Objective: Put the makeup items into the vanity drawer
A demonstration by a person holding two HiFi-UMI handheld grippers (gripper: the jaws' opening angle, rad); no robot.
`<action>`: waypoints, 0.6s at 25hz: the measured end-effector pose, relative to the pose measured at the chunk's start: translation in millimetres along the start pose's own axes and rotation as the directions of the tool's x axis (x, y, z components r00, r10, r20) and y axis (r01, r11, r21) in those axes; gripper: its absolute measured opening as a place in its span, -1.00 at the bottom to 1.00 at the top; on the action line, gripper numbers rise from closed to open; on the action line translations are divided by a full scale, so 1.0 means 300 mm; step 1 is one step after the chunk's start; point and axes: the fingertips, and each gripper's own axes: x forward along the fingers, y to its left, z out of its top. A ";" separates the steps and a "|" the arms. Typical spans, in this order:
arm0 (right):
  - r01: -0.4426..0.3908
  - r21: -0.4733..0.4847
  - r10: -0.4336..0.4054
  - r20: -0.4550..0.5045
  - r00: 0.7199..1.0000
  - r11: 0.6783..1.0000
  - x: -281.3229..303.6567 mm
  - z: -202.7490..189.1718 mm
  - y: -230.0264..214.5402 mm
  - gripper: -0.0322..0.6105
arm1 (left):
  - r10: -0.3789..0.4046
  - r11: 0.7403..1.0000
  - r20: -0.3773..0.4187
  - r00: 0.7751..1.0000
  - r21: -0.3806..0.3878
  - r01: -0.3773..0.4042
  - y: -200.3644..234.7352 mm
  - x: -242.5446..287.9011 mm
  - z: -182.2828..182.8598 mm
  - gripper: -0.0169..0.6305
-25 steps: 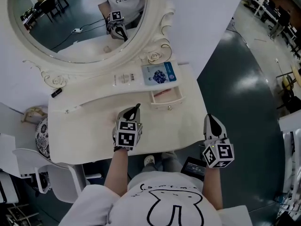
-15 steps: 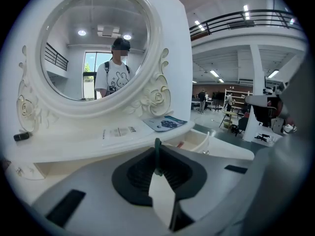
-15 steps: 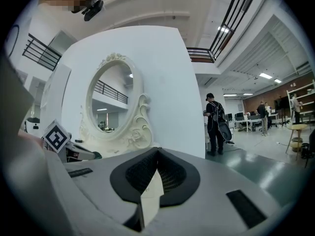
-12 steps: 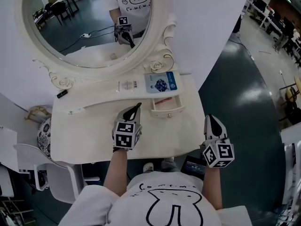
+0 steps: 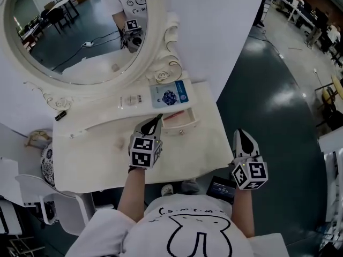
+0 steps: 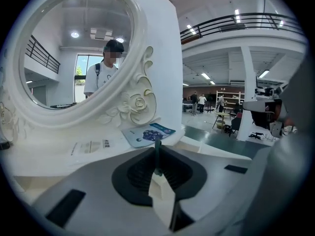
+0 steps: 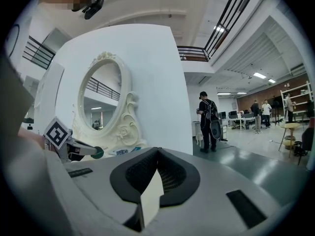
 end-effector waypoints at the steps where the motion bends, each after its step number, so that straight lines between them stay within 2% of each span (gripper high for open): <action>1: 0.005 0.003 -0.005 0.001 1.000 1.000 -0.003 0.002 -0.016 -0.86 | -0.006 1.000 -0.002 1.000 0.005 0.006 -0.015 0.015 0.005 -0.82; 9: 0.047 0.007 -0.047 -0.009 0.999 0.999 -0.013 0.010 -0.140 -0.86 | -0.038 0.999 -0.055 0.998 0.012 0.039 -0.097 0.118 -0.006 -0.78; 10: 0.047 0.008 -0.047 -0.013 0.999 0.999 -0.009 0.006 -0.149 -0.86 | -0.044 0.999 -0.069 0.997 0.013 0.045 -0.105 0.128 -0.014 -0.70; 12: 0.043 0.011 -0.043 -0.021 0.999 0.999 0.002 0.001 -0.161 -0.86 | -0.052 0.999 -0.092 0.994 0.010 0.053 -0.115 0.143 -0.026 -0.37; 13: 0.039 0.013 -0.039 -0.023 0.999 0.999 0.009 -0.001 -0.165 -0.86 | -0.050 0.999 -0.101 0.994 0.010 0.051 -0.116 0.147 -0.030 -0.30; 15: 0.030 0.015 -0.029 -0.025 0.999 0.999 0.027 -0.001 -0.172 -0.86 | -0.038 0.999 -0.110 0.993 0.013 0.040 -0.111 0.153 -0.033 -0.29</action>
